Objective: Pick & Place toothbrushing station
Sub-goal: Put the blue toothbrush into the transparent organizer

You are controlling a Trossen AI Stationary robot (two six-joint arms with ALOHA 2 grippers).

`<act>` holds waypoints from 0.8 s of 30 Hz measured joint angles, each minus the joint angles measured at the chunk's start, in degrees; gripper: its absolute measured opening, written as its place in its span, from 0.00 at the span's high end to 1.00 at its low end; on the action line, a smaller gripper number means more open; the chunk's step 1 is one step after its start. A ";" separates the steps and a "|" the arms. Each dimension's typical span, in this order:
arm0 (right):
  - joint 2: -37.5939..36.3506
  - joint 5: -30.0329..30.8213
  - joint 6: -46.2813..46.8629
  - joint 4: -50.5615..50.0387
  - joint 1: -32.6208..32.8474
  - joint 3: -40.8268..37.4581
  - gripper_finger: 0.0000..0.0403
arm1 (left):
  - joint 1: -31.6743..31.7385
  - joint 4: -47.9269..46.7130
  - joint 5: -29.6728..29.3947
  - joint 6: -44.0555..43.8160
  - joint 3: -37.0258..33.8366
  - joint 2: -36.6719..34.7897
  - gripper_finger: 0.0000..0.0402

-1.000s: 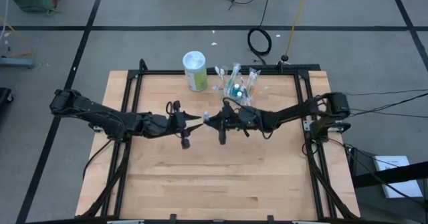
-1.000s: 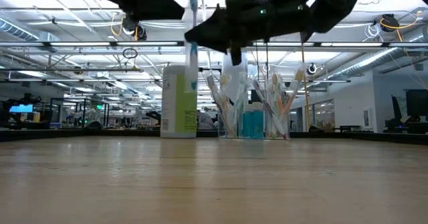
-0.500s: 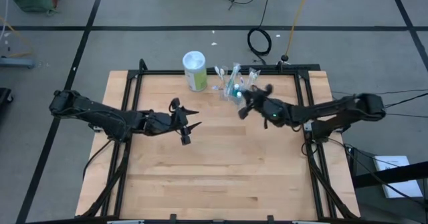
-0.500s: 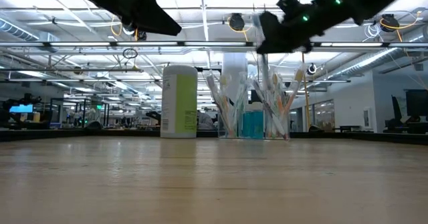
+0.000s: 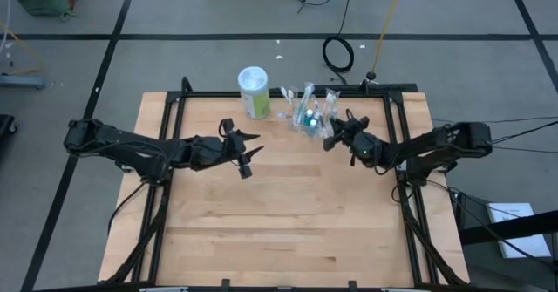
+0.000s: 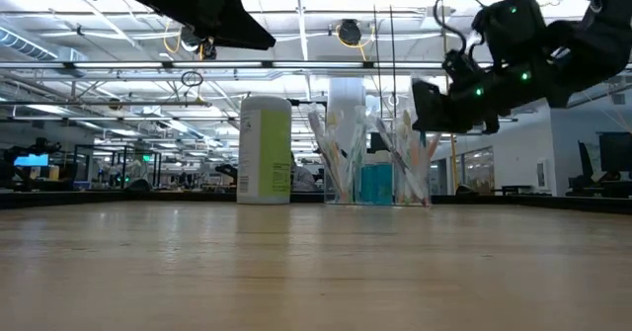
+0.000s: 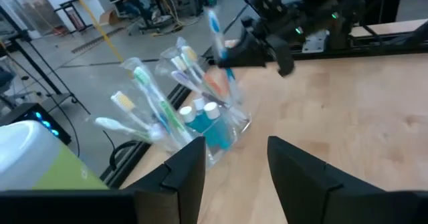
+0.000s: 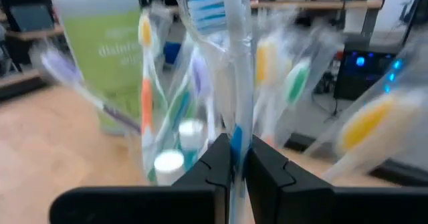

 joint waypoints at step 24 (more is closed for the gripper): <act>3.33 3.06 0.57 -0.95 2.48 -0.16 0.69 | 1.92 -2.33 -0.83 -0.78 -0.06 -3.04 0.60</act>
